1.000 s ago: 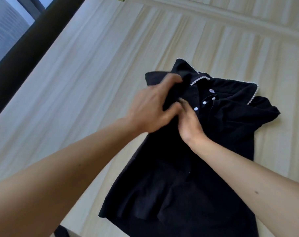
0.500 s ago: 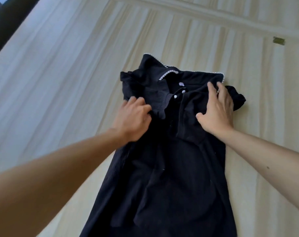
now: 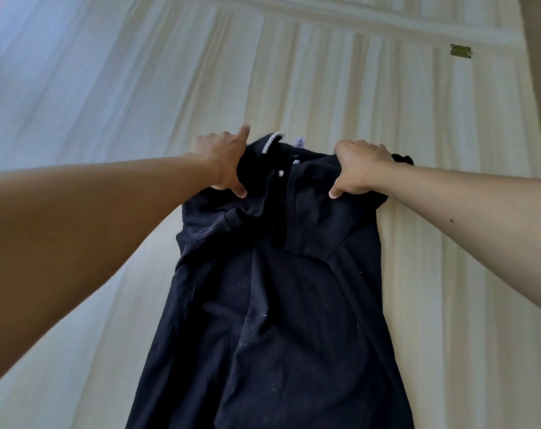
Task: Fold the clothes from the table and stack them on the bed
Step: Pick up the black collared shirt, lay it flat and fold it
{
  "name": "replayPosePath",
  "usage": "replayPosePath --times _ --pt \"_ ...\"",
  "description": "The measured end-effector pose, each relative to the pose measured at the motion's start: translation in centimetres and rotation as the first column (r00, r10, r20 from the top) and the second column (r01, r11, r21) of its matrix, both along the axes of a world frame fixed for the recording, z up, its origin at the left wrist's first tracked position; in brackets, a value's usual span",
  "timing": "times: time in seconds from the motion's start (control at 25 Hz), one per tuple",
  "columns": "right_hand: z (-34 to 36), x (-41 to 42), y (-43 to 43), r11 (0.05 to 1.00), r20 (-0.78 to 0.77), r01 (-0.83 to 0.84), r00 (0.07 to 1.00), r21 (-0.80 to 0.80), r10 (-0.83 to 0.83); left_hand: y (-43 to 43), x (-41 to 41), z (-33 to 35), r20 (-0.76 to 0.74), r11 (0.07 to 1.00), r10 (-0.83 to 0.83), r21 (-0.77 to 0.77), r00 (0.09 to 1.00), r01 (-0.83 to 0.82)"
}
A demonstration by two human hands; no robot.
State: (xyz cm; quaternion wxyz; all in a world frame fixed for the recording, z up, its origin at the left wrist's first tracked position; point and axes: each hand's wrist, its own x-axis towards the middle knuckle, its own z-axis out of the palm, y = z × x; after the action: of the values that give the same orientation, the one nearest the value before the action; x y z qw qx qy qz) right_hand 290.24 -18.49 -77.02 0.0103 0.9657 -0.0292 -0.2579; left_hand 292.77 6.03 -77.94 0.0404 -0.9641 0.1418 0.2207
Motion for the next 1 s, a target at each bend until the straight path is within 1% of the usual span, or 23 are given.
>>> replayPosePath --times 0.08,0.12,0.16,0.24,0.28,0.32,0.4,0.48,0.56,0.6,0.64,0.68,0.72,0.76,0.8,0.84,0.88,0.92,0.96,1.0 --pt "0.4 -0.9 0.1 0.999 0.086 -0.026 0.996 0.023 0.024 -0.6 -0.3 1.1 0.07 1.0 0.014 -0.022 0.997 -0.013" --pt "0.8 -1.4 0.0 0.997 0.143 -0.036 0.989 0.061 0.027 -0.7 -0.6 1.8 0.11 0.999 0.021 -0.034 0.994 -0.017" --pt "1.6 -1.9 0.0 0.993 0.197 -0.041 0.98 0.108 0.019 -0.6 -1.2 2.8 0.18 0.998 0.011 -0.057 0.984 -0.001" --pt "4.0 -3.1 -0.2 0.978 0.272 -0.028 0.962 0.205 -0.029 0.1 -2.3 5.5 0.325 0.988 -0.037 -0.129 0.945 0.083" --pt "5.5 -3.8 -0.3 0.969 0.303 -0.016 0.951 0.245 -0.061 0.5 -2.9 7.1 0.363 0.975 -0.051 -0.184 0.93 0.125" --pt "7.2 -4.7 -0.4 0.964 0.333 -0.016 0.94 0.266 -0.076 1.1 -3.7 8.7 0.368 0.958 -0.06 -0.241 0.928 0.158" --pt "10.3 -7.6 0.1 0.957 0.363 -0.067 0.931 0.282 -0.042 2.8 -6.5 11.6 0.34 0.921 -0.076 -0.335 0.937 0.196" --pt "12.5 -11.8 0.5 0.946 0.375 -0.131 0.927 0.297 0.011 4.2 -10.3 12.9 0.364 0.9 -0.151 -0.334 0.919 0.281" --pt "13.5 -17.6 1.3 0.926 0.349 -0.235 0.929 0.297 0.124 5.9 -15.4 13.0 0.384 0.871 -0.288 -0.276 0.877 0.407" --pt "13.3 -20.6 1.8 0.913 0.287 -0.298 0.933 0.278 0.217 6.7 -18.3 12.4 0.349 0.861 -0.36 -0.232 0.865 0.452" --pt "12.7 -23.6 2.4 0.905 0.174 -0.342 0.936 0.252 0.306 7.4 -21.2 11.7 0.275 0.853 -0.424 -0.199 0.863 0.483" --pt "11.7 -26.3 2.8 0.908 0.021 -0.35 0.935 0.23 0.355 8.0 -23.8 10.7 0.172 0.85 -0.47 -0.176 0.866 0.496" --pt "10.5 -28.6 3.1 0.919 -0.121 -0.329 0.925 0.218 0.36 8.4 -26.0 9.4 0.073 0.861 -0.478 -0.157 0.875 0.483" --pt "9.0 -30.5 3.1 0.928 -0.2 -0.3 0.917 0.221 0.344 8.7 -27.8 8.2 0.023 0.872 -0.468 -0.149 0.884 0.466" --pt "7.6 -31.7 3.1 0.933 -0.2 -0.263 0.928 0.246 0.314 8.8 -28.9 7.0 0.024 0.886 -0.436 -0.166 0.9 0.434" --pt "6.3 -32.3 3.0 0.932 -0.14 -0.212 0.955 0.293 0.261 8.6 -29.4 6.1 0.057 0.903 -0.371 -0.211 0.927 0.375" --pt "5.0 -32.5 2.9 0.923 -0.037 -0.166 0.981 0.347 0.19 8.3 -29.5 5.4 0.081 0.923 -0.27 -0.262 0.959 0.282" --pt "3.8 -32.5 2.8 0.913 0.058 -0.119 0.993 0.39 0.105 7.8 -29.5 5.0 0.072 0.939 -0.158 -0.296 0.985 0.172" --pt "2.6 -32.3 2.7 0.907 0.12 -0.069 0.993 0.415 0.021 7.3 -29.4 4.3 0.052 0.946 -0.07 -0.313 0.996 0.083" --pt "1.6 -32.1 2.5 0.909 0.135 -0.03 0.99 0.416 -0.029 7.0 -29.4 3.7 0.033 0.954 -0.029 -0.297 0.999 0.037"
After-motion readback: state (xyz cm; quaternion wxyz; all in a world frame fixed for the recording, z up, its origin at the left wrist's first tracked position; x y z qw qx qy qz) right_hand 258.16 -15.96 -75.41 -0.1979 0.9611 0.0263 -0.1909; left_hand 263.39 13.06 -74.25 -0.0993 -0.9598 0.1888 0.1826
